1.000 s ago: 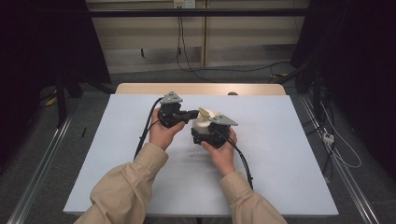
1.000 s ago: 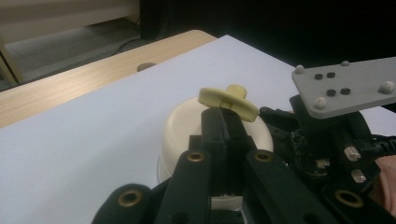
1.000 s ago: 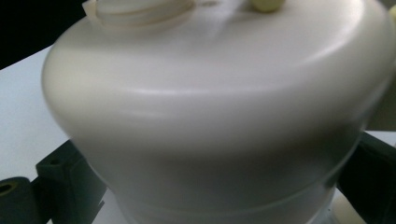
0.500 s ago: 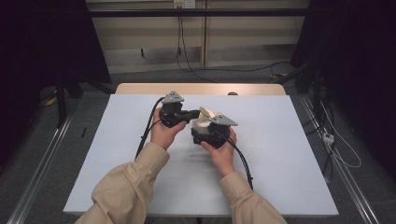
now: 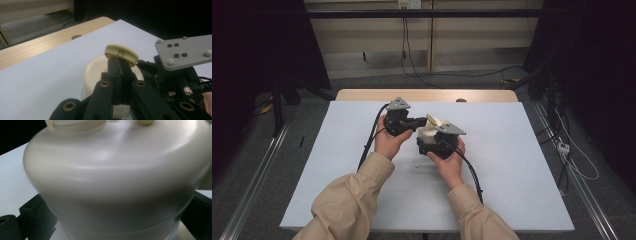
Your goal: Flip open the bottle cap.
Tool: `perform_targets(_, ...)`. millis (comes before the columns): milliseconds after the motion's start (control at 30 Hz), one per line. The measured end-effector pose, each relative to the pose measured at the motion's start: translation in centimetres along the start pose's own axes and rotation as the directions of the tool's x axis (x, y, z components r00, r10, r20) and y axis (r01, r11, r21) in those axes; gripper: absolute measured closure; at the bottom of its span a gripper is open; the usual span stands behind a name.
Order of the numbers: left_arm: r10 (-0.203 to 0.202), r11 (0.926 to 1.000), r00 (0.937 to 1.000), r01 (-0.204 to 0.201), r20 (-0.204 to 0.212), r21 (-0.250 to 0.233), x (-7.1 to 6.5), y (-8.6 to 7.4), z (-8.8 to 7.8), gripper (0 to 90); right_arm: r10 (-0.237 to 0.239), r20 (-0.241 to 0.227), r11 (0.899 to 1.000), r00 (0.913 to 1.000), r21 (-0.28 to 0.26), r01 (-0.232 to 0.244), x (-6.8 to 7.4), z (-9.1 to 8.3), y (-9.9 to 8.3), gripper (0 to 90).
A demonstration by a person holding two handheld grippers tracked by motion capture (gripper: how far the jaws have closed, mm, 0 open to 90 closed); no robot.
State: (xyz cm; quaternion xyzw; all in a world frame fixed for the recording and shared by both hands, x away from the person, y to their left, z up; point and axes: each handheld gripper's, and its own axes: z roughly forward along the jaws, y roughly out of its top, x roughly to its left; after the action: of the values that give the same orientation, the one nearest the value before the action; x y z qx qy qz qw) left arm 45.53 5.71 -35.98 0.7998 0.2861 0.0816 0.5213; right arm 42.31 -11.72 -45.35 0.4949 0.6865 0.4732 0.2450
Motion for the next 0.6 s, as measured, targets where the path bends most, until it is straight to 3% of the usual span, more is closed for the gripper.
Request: perform_targets(600, 0.005, 1.0000, 1.0000, -0.005, 0.007, -0.003, -0.23, 0.42, 0.41, 90.0, -0.009, 0.002, 1.000, 1.0000, 0.004, 0.009, 0.03, 0.02, 0.01, 2.9)
